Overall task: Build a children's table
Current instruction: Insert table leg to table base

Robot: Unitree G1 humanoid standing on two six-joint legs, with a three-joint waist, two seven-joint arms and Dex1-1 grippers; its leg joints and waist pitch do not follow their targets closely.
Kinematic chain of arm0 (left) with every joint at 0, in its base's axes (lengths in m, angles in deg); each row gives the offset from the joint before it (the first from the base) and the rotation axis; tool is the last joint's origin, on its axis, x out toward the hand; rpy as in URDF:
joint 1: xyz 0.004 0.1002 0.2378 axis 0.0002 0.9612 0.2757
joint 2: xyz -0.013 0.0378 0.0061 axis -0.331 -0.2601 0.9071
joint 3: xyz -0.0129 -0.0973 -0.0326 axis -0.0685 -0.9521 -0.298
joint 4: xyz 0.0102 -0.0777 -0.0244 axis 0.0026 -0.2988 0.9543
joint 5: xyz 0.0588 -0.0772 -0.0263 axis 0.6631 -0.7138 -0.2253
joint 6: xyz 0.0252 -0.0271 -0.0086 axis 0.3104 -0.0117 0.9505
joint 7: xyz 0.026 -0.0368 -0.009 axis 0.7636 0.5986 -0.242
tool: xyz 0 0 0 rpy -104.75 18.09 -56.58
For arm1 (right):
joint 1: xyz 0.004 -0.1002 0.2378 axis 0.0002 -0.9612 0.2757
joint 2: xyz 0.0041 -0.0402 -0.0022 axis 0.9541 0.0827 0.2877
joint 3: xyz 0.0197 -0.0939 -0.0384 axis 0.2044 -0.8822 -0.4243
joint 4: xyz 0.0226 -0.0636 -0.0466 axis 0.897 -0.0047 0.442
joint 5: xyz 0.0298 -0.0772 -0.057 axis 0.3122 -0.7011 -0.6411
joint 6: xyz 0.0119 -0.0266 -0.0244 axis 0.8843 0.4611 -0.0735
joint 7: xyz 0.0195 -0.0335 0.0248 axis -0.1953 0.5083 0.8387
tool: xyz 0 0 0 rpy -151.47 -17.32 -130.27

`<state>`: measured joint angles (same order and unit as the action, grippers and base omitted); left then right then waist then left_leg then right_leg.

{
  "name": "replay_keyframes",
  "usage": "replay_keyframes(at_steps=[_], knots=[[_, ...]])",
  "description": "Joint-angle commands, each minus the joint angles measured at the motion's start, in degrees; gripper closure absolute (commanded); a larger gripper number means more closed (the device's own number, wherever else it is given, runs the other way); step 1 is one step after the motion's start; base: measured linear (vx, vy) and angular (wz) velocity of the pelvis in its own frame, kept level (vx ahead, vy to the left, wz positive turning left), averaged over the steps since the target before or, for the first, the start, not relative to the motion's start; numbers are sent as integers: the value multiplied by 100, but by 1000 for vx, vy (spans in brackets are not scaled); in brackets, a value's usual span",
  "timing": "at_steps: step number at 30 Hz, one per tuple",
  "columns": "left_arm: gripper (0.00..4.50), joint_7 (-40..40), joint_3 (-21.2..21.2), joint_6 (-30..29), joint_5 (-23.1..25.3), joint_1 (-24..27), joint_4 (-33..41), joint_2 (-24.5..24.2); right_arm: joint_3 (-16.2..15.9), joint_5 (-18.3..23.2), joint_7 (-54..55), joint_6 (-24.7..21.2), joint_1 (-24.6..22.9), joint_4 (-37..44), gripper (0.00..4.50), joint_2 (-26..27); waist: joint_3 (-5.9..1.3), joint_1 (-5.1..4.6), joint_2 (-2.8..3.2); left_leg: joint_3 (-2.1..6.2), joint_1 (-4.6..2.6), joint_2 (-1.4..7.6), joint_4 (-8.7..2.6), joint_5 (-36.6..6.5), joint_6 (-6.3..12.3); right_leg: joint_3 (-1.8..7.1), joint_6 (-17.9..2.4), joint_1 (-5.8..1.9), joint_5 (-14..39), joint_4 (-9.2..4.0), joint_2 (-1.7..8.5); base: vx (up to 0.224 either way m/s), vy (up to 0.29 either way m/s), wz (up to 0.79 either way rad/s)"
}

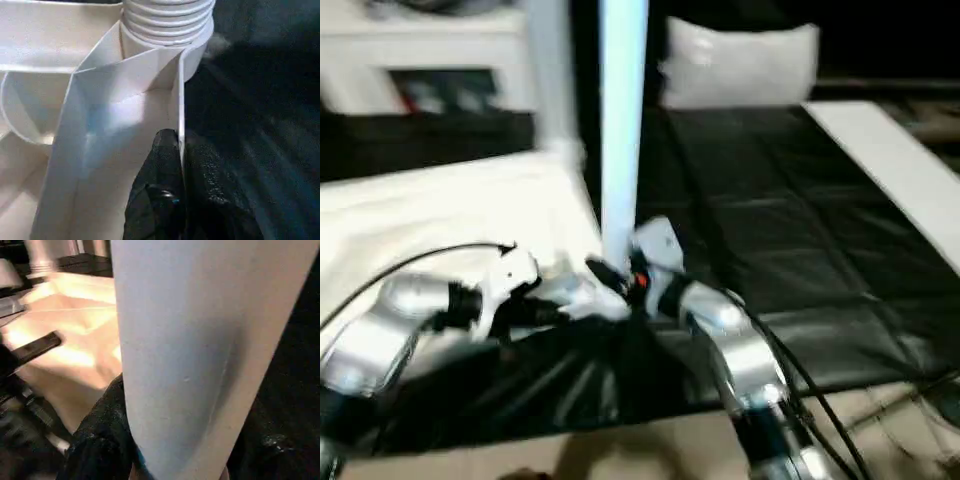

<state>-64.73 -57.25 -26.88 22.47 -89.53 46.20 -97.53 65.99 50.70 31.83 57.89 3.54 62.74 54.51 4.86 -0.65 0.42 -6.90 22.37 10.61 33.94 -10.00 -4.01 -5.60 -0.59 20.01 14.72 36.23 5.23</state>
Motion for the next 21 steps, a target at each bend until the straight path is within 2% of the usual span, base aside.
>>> replay_keyframes(at_steps=[1, 2, 3, 4, 5, 7, 10, 11, 12, 13, 14, 19, 20, 21], knots=[[450, -29, -79, -205, -153, -85, 922, 129, -143, -386, 223, -608, -258, -892, 260, -54, -356, -7, 156, 27, -36, 195, -488, -974, 40, 281, -1543, -191, -806, -356, 258, 0, 0, 0], [450, 105, -70, -387, -59, -46, 1111, 185, -150, -394, 214, -594, -226, -919, 260, -43, -359, -8, 98, -20, -25, 182, -475, -869, 176, 298, -1553, -219, -779, -381, 270, 0, 0, 0], [450, 223, -61, -489, 40, -36, 1219, 232, -164, -393, 182, -578, -197, -945, 260, -37, -357, 6, 78, -54, -32, 196, -477, -843, 229, 305, -1549, -234, -570, -397, 296, 0, 0, 0], [450, 349, -57, -607, 66, -47, 1311, 259, -180, -387, 157, -558, -179, -949, 260, -30, -341, 17, 85, -70, -39, 195, -479, -891, 227, 306, -1527, -221, -368, -417, 294, 0, 0, 0], [450, 529, -80, -613, 97, -133, 1254, 302, -195, -345, 116, -582, -169, -925, 260, -21, -335, 48, 77, -97, -72, 221, -483, -1064, 170, 330, -1469, -193, 169, -458, 303, 0, 0, 0], [450, 647, -81, -638, 117, -188, 1209, 293, -209, -322, 107, -592, -165, -917, 260, -19, -329, 48, 78, -104, -71, 233, -496, -1110, 123, 339, -1419, -183, 304, -466, 287, 0, 0, 0], [450, 798, -49, -675, 160, -252, 1172, 243, -226, -304, 89, -609, -165, -914, 260, -22, -357, 54, 79, -119, -100, 246, -490, -1103, 80, 359, -1385, -162, 205, -449, 269, 0, 0, 0], [450, 827, -23, -650, 195, -262, 1145, 211, -223, -315, 79, -606, -178, -917, 260, -23, -393, 66, 111, -123, -115, 244, -475, -1024, 87, 363, -1402, -171, 66, -433, 272, 0, 0, 0], [450, 832, -7, -625, 214, -262, 1128, 197, -205, -311, 77, -623, -193, -918, 260, -18, -385, 64, 94, -130, -110, 243, -474, -992, 93, 365, -1410, -164, -29, -432, 266, 0, 0, 0], [450, 826, 30, -575, 294, -243, 1134, 184, -180, -325, 89, -598, -196, -960, 260, -8, -402, 79, 118, -132, -112, 237, -464, -951, 95, 366, -1424, -177, -104, -421, 272, 0, 0, 0], [450, 817, 54, -521, 330, -230, 1133, 171, -174, -335, 101, -570, -194, -986, 260, -6, -402, 78, 109, -135, -112, 237, -462, -929, 97, 365, -1427, -173, -158, -426, 268, 0, 0, 0], [450, 781, 122, -118, 321, -214, 994, 119, -20, -225, 126, -434, -98, -1195, 260, 85, -416, 81, 122, -137, -128, 234, -466, -1102, 34, 369, -1428, -177, -18, -426, 268, 0, 0, 0], [450, 741, 133, -5, 249, -237, 929, 112, 11, -188, 96, -417, -47, -1239, 204, 103, -407, 73, 113, -135, -129, 229, -476, -1248, -4, 374, -1409, -170, 157, -437, 263, 0, 0, 0], [450, 717, 127, 50, 213, -246, 897, 121, 13, -188, 82, -395, -22, -1259, 190, 103, -403, 75, 112, -134, -132, 231, -482, -1299, -23, 376, -1396, -170, 227, -444, 262, 0, 0, 0]])
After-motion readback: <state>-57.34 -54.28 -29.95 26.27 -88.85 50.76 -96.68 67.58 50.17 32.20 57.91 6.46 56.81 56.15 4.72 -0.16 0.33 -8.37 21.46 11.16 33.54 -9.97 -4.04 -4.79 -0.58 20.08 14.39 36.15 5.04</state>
